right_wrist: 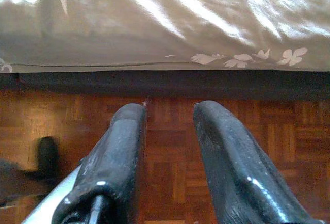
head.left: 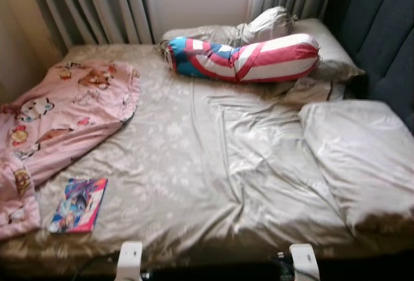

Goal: Clean up the room

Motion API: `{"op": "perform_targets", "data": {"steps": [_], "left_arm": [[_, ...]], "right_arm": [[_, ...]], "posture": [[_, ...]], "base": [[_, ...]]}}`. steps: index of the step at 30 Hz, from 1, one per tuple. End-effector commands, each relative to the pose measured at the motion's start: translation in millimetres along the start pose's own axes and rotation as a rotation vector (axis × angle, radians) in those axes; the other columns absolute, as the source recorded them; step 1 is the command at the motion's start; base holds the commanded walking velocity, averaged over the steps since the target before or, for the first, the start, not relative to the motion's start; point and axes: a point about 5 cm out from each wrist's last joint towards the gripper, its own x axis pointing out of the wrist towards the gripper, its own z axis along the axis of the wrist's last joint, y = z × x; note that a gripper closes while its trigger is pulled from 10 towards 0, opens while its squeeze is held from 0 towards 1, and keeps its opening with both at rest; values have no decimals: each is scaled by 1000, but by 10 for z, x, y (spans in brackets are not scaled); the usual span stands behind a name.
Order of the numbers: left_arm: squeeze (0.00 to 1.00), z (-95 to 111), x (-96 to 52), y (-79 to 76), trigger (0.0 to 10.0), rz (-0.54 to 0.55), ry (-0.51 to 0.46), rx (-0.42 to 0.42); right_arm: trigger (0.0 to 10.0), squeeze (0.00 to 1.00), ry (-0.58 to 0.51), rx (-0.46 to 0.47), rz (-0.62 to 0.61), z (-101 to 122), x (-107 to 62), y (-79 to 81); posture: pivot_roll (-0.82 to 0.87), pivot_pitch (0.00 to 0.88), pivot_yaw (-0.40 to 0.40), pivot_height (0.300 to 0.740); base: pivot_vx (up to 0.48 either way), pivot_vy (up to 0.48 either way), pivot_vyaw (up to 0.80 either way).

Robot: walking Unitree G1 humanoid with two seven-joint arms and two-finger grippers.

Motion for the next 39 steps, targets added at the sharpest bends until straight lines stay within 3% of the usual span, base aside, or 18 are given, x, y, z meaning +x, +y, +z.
{"op": "perform_targets", "data": {"steps": [1, 39], "left_arm": [[0, -69, -16, 78, 10000, 18, 23, 0], [0, -75, -18, 80, 10000, 17, 24, 3]], "right_arm": [[10000, 0, -15, -5, 11, 49, 14, 56], [10000, 0, -10, -26, 20, 19, 9, 97]], "posture": [[-134, 0, -7, 740], [-131, 0, -9, 740]], "base": [[0, 307, 0], [0, 306, 0]]}}
